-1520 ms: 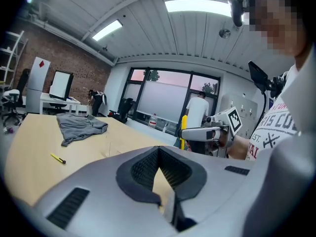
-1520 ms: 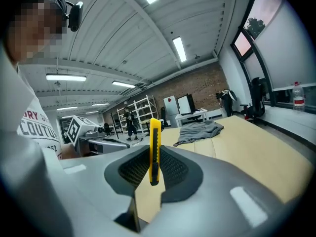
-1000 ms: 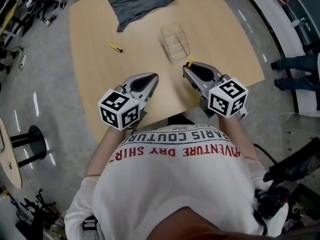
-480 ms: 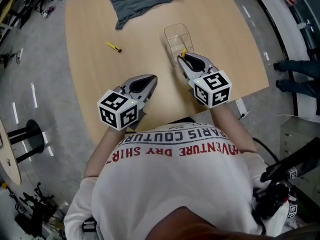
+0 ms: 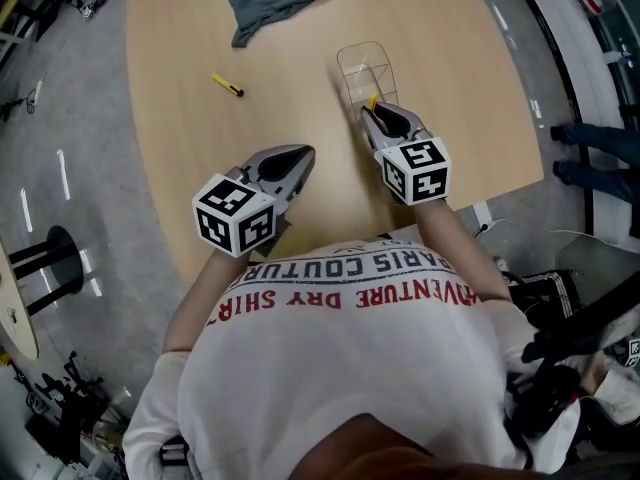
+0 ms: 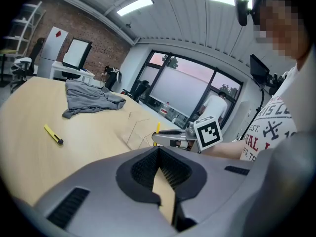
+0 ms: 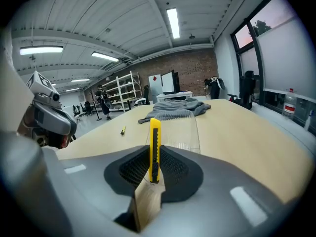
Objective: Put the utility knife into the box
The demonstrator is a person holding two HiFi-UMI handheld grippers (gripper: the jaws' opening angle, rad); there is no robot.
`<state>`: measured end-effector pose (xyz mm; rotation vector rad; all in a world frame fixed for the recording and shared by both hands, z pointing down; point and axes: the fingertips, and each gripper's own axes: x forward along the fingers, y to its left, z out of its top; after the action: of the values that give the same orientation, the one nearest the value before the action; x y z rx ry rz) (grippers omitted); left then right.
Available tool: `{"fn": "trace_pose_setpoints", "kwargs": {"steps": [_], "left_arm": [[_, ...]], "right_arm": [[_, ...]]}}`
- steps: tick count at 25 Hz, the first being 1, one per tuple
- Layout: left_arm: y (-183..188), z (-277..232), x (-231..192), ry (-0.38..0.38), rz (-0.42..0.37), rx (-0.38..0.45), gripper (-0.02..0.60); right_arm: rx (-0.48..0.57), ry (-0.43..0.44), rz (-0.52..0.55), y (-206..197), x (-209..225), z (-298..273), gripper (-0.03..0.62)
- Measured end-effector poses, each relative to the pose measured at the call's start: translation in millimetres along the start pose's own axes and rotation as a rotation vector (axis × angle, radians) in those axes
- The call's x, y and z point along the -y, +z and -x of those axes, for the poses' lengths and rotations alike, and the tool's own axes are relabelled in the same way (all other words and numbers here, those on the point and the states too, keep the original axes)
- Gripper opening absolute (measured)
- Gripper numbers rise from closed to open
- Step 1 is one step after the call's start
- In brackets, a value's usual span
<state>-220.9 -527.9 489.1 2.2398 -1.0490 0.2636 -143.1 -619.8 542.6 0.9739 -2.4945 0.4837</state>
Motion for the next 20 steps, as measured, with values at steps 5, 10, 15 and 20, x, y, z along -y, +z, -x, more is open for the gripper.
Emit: {"fn": "trace_pose_setpoints", "kwargs": {"steps": [5,10,15,20], "left_arm": [[-4,-1,-5,0.007,0.008,-0.002,0.003],[-6,3,-7,0.015,0.016,0.002,0.002],[-9,5,-8,0.021,0.018,0.007,0.003],[-9,6,-9,0.029,0.023,0.014,0.003]], "right_arm": [[-0.038,-0.032,-0.026,-20,9,-10,0.057],[-0.099,-0.070,-0.008,-31,13,-16,0.057],[-0.155,-0.098,0.030,-36,18,-22,0.057],[-0.172,-0.092,0.040,-36,18,-23,0.057]]}}
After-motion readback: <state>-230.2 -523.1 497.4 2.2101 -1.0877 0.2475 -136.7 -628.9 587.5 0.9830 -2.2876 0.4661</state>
